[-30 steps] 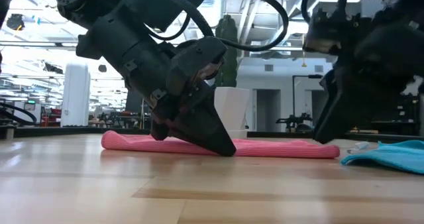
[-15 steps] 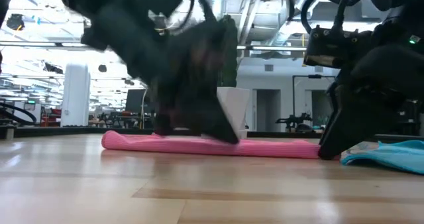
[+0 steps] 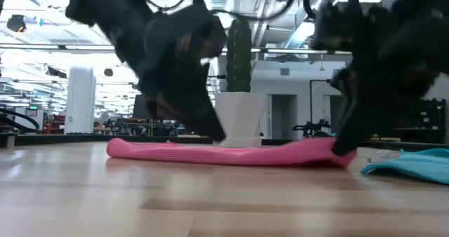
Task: Fold microfiber towels
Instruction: Fold the pink microfiber cloth
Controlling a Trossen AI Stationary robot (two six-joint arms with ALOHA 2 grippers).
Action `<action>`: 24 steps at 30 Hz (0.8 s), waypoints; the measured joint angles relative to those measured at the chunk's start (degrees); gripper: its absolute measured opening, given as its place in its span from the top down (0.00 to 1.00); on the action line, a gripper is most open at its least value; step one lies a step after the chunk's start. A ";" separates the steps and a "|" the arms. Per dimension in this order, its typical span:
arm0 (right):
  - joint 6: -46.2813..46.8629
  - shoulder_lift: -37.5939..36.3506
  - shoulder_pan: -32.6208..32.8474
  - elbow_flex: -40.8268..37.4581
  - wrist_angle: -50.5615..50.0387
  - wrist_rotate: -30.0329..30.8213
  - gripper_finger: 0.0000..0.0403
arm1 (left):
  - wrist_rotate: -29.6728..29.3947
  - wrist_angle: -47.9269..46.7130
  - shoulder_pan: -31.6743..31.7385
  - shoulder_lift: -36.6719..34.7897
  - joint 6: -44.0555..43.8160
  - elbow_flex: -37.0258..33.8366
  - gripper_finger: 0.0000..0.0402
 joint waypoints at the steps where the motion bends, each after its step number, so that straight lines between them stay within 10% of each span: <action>1: -0.79 0.00 -0.04 0.93 -0.49 0.26 0.90 | -0.09 -0.03 -0.07 0.43 -0.08 -0.14 1.00; 24: -23.12 1.47 -10.63 7.78 10.19 -4.19 0.92 | 3.85 3.49 -0.08 2.12 -2.03 -0.08 1.00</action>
